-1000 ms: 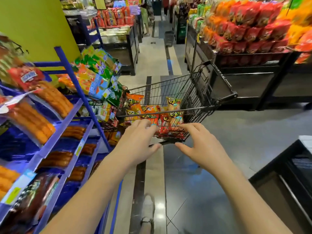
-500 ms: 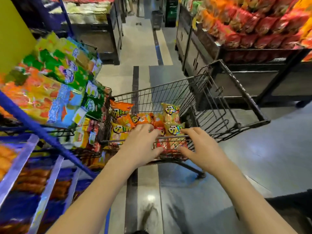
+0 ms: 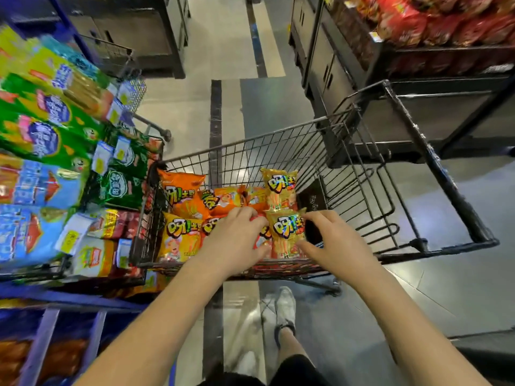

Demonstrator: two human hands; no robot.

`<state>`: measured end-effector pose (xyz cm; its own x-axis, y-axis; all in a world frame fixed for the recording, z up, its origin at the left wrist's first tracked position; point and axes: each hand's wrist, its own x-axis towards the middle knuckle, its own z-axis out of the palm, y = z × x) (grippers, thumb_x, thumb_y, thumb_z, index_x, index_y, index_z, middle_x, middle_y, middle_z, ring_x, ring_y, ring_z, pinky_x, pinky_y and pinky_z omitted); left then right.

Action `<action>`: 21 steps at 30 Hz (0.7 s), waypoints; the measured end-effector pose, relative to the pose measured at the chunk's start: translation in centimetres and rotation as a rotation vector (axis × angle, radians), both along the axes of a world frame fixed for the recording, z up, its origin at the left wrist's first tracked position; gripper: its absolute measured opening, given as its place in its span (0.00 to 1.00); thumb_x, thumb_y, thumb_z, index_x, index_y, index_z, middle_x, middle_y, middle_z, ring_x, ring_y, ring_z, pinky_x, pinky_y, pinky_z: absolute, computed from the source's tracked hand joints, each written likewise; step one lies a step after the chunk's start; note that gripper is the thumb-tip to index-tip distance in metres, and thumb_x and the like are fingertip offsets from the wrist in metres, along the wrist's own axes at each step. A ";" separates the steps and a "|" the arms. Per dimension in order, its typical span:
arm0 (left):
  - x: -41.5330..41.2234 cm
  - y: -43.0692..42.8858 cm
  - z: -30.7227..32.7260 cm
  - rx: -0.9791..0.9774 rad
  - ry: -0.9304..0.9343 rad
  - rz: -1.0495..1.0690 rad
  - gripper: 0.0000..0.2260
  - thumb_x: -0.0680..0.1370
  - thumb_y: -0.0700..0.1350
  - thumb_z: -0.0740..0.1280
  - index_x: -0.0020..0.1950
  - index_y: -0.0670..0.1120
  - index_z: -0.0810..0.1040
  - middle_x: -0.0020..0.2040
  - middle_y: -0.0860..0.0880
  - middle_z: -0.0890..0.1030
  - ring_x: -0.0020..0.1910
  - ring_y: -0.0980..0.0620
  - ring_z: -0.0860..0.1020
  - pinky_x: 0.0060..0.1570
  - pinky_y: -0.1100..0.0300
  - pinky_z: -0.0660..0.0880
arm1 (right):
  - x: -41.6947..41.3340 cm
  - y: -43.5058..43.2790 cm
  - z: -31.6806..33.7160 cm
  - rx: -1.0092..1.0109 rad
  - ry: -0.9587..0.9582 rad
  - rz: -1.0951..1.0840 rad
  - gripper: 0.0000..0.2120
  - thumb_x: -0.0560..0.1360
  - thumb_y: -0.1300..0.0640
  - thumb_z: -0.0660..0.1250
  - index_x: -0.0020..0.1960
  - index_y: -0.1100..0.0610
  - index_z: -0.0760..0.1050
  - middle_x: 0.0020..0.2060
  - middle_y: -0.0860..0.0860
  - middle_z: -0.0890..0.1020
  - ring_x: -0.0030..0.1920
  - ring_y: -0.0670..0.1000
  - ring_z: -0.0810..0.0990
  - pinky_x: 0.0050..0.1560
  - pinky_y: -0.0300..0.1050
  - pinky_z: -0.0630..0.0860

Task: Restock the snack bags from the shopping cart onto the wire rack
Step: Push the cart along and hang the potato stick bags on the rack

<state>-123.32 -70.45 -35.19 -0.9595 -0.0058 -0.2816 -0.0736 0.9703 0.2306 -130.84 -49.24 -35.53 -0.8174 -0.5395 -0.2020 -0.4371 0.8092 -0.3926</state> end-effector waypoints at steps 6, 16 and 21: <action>-6.6 0.5 -3.2 -0.041 -0.097 0.038 0.25 0.82 0.58 0.65 0.77 0.51 0.68 0.74 0.48 0.67 0.75 0.46 0.63 0.68 0.49 0.69 | -8.6 -0.3 -3.1 0.022 -0.095 0.050 0.31 0.78 0.40 0.69 0.77 0.48 0.66 0.71 0.47 0.70 0.69 0.50 0.73 0.66 0.48 0.74; -12.6 0.7 -8.7 -0.010 -0.285 0.097 0.26 0.82 0.57 0.65 0.77 0.49 0.67 0.77 0.45 0.63 0.76 0.43 0.61 0.71 0.45 0.69 | -15.8 -0.7 -8.7 0.045 -0.168 0.132 0.32 0.77 0.43 0.72 0.78 0.49 0.67 0.71 0.48 0.71 0.67 0.50 0.75 0.60 0.41 0.72; -13.8 0.5 -12.9 0.165 -0.410 0.166 0.30 0.81 0.58 0.67 0.80 0.51 0.64 0.79 0.48 0.63 0.78 0.46 0.62 0.73 0.46 0.68 | -16.9 -1.0 -11.9 0.053 -0.241 0.104 0.31 0.77 0.41 0.71 0.77 0.46 0.66 0.72 0.47 0.70 0.66 0.50 0.76 0.56 0.43 0.75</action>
